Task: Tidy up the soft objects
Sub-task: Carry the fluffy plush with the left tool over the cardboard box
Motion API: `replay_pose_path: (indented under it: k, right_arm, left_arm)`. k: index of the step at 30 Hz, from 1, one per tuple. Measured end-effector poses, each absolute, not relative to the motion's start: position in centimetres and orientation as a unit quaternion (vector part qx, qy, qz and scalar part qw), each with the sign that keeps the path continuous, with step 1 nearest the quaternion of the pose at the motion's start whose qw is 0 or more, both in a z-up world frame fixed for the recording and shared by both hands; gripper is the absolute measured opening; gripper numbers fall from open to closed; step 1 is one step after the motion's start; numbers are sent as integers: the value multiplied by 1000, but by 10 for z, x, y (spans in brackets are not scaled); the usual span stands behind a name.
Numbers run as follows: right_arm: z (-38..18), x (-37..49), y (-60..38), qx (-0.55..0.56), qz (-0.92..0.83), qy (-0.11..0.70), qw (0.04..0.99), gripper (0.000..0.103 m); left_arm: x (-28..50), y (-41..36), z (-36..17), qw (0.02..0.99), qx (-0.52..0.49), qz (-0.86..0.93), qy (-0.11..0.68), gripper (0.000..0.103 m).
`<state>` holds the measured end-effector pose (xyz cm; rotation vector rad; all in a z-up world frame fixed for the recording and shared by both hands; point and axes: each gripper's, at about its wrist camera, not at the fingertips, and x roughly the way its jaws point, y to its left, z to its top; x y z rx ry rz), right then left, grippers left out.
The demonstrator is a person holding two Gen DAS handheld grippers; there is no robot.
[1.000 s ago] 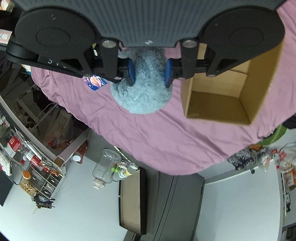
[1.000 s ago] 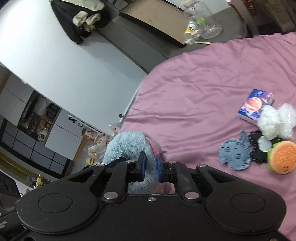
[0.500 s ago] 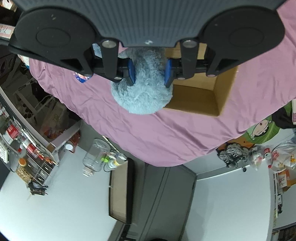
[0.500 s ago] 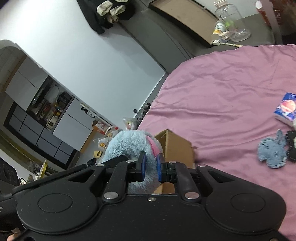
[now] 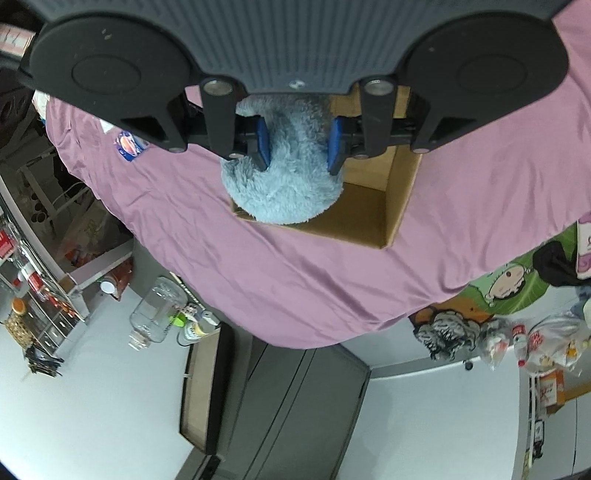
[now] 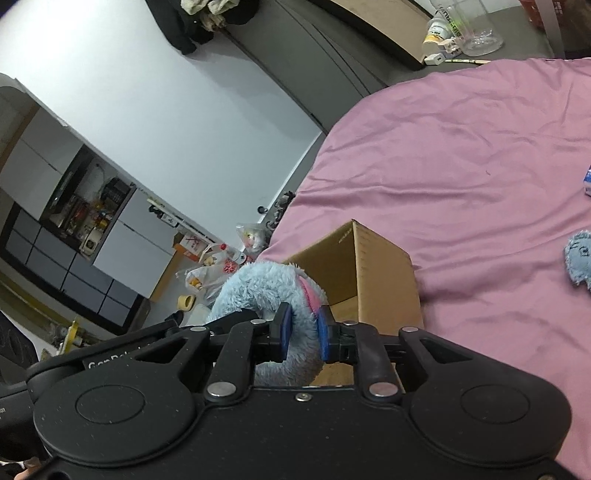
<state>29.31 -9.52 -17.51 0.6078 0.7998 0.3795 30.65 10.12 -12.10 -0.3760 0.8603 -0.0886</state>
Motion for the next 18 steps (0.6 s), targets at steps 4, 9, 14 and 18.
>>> replay_pose_path:
  k: [4,9,14,18]
  right_arm:
    - [-184,298,-83,286,176,390,857,18]
    - [-183,302,-73,268,170,392,863,29]
    - [-187,308,-75,278,159,398,860,30]
    - [-186,308,-77,282,155,399,858,30]
  left_arm:
    - [315,111,-135,887,-183,-26,424,29]
    - [328,122,-146,880,-191,-13,434,29]
    - [341,124,-156,877,-183,-3,445,30]
    - [347,123,-155,879,-180,5,442,33]
